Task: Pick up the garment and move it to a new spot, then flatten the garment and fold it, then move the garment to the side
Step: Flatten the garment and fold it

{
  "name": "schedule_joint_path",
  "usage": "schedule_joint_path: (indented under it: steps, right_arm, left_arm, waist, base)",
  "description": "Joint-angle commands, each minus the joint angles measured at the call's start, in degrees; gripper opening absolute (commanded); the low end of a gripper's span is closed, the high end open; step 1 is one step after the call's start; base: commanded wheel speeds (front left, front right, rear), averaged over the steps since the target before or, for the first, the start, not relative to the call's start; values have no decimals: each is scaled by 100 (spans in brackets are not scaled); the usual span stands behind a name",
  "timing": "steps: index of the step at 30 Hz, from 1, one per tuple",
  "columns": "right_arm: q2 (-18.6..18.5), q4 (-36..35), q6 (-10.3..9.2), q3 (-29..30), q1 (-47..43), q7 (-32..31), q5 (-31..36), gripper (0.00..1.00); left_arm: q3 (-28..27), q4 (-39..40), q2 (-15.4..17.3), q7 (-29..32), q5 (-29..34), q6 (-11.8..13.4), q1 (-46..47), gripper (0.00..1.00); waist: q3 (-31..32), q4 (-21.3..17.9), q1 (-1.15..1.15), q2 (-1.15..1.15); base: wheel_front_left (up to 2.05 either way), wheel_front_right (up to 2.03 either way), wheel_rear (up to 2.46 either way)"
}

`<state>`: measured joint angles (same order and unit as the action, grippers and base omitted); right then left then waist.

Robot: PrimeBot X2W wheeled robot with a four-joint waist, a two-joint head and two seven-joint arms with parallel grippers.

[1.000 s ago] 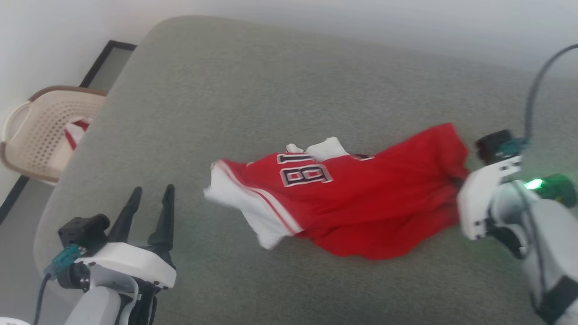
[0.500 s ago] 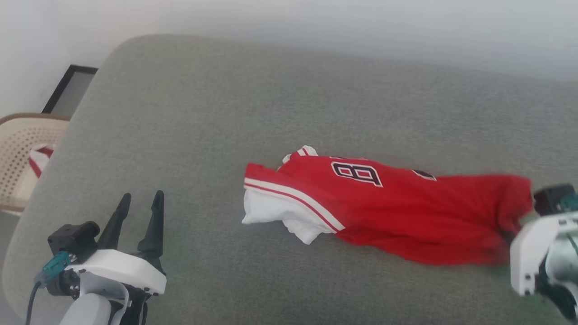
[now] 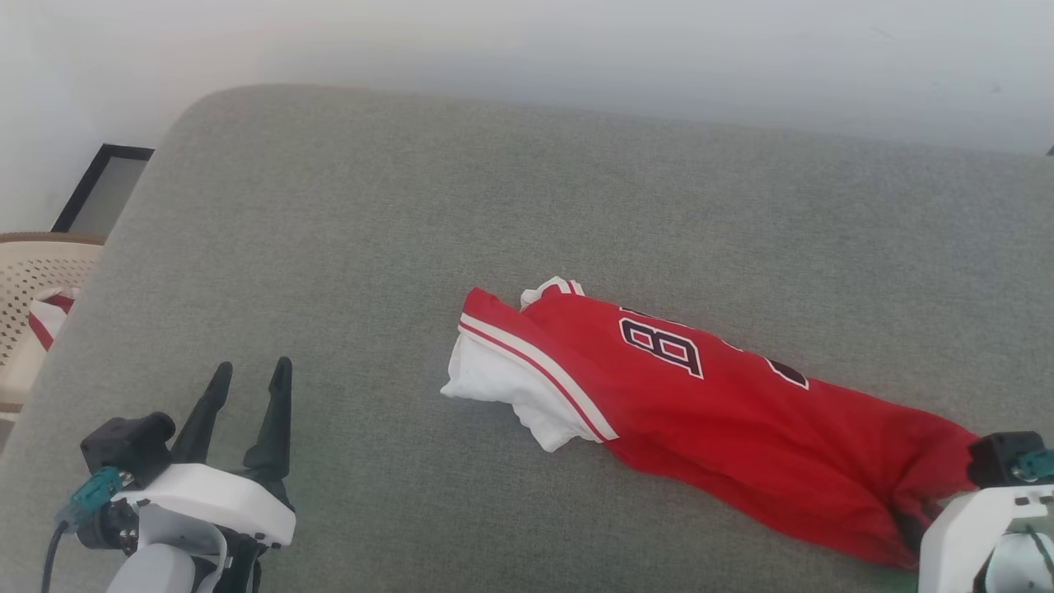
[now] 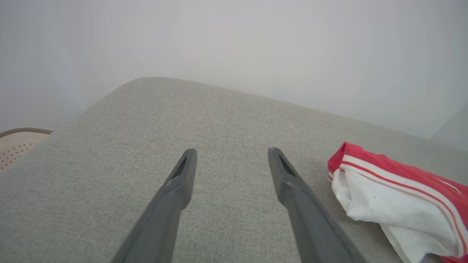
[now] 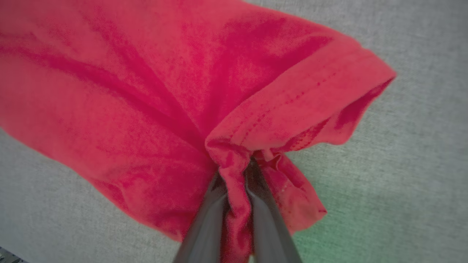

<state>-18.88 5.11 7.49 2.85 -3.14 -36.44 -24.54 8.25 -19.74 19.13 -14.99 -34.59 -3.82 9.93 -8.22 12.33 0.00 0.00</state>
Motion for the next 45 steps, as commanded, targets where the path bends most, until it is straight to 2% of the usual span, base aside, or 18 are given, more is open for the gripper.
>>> schedule_joint_path:
  steps: [1,2,13,22,33,39,45]
  right_arm:
    - [163,54,1,-77,-160,-117,42,49]
    - [201,25,1,-87,-154,-120,53,100]
    - [274,-573,1,-156,105,180,-117,100]
    - [420,-1048,1,140,600,1234,111,100]
    - [778,-459,0,676,1170,2985,817,100]
    - [958,-47,1,799,1285,3266,990,100]
    - [1000,193,0,765,1353,3304,1011,100]
  left_arm:
    - [-34,-13,4,-26,62,-31,2,100]
    - [-42,-16,2,-26,64,-39,10,100]
    - [5,-52,75,6,99,-105,115,100]
    - [312,214,183,786,-199,-250,345,100]
    - [884,694,376,2018,-309,-304,445,100]
    - [1074,801,349,2634,-510,-245,366,100]
    - [1193,474,321,3190,-650,-115,487,100]
  waist:
    - [0,-15,0,0]
    - [0,-26,0,0]
    - [48,-159,0,0]
    - [18,-418,0,0]
    - [35,-742,0,0]
    - [37,-887,0,0]
    - [-74,-1012,0,0]
  base:
    - [0,0,0]
    - [0,0,0]
    - [0,0,0]
    - [0,0,0]
    - [0,0,0]
    - [0,0,0]
    - [0,0,0]
